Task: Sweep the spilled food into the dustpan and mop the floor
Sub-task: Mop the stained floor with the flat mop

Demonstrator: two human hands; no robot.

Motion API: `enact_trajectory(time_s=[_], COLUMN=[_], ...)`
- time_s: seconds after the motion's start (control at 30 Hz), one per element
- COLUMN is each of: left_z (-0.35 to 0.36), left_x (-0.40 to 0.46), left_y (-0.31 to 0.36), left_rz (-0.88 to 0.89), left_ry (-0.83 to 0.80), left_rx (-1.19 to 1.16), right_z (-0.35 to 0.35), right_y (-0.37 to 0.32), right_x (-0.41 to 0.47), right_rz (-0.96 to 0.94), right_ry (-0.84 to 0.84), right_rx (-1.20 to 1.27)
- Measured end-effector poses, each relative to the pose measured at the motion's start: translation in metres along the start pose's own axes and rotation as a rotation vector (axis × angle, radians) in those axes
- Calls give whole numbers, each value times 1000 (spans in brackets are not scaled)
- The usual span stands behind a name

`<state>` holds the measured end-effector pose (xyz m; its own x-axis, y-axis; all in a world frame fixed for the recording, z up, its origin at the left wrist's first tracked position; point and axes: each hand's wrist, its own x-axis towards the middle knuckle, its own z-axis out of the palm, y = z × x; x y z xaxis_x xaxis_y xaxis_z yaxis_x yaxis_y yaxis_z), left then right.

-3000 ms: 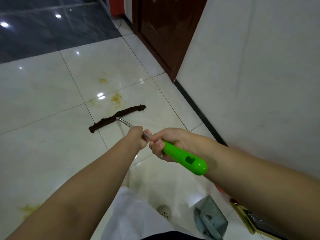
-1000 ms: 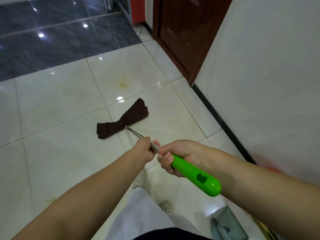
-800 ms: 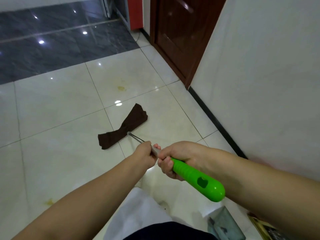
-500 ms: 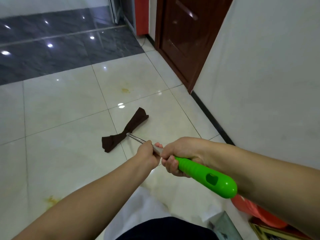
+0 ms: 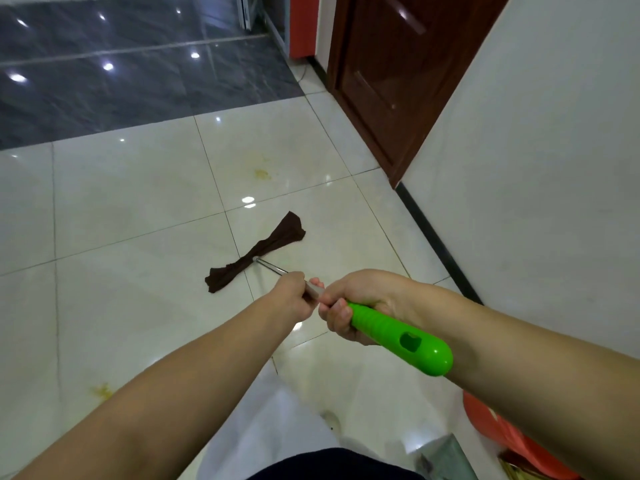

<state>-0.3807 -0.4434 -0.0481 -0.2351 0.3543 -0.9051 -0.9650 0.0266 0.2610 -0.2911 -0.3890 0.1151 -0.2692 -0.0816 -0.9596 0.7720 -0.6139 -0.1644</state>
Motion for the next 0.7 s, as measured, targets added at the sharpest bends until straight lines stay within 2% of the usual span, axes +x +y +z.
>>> enact_trajectory(time_s=[0.33, 0.7], left_z=[-5, -1], left_x=[51, 122], left_y=[142, 311], left_rz=[27, 18], left_ry=[81, 72], left_rx=[47, 178], right_z=[71, 151], right_y=[-106, -240], right_x=[63, 126], right_rz=[-57, -119], right_ry=[-7, -11], right_rx=[67, 337])
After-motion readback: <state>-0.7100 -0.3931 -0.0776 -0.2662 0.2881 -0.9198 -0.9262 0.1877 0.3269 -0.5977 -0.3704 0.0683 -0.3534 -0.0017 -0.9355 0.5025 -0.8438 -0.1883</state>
